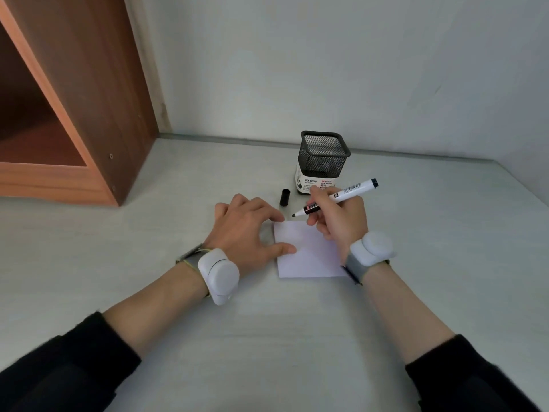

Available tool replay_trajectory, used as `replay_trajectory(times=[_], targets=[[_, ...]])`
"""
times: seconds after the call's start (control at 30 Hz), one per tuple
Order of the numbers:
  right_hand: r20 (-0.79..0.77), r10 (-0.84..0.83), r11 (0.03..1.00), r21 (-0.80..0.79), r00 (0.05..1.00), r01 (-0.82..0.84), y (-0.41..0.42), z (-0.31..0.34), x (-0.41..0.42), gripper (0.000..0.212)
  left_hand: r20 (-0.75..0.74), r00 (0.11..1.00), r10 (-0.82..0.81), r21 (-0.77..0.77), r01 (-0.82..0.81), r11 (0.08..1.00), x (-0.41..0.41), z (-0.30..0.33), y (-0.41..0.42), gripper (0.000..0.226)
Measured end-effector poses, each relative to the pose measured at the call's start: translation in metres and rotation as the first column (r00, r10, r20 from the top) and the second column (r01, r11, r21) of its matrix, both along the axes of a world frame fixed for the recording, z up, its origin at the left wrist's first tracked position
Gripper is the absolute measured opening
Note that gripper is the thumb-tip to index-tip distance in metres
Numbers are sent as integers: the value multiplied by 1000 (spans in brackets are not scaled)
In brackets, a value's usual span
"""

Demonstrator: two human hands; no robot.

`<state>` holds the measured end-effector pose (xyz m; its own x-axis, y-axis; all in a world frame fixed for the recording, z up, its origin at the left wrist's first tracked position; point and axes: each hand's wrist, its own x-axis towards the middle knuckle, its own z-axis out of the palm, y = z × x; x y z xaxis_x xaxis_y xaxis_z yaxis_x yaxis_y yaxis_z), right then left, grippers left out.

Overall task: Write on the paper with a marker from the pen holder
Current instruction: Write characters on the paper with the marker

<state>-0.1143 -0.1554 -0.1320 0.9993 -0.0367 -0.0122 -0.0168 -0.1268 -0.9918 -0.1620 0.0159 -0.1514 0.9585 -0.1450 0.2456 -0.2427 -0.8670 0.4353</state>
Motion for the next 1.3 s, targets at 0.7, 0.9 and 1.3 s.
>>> replay_trajectory(times=[0.7, 0.9, 1.3], targets=[[251, 87, 938, -347, 964, 5, 9, -23, 4, 30, -5, 1000, 13, -50, -13, 999, 10, -11, 4, 59], [276, 117, 942, -334, 954, -19, 9, -23, 5, 35, -39, 999, 9, -60, -12, 998, 12, -9, 5, 58], [291, 143, 940, -340, 946, -38, 9, -22, 3, 33, -44, 999, 13, -46, -15, 999, 11, -8, 4, 55]])
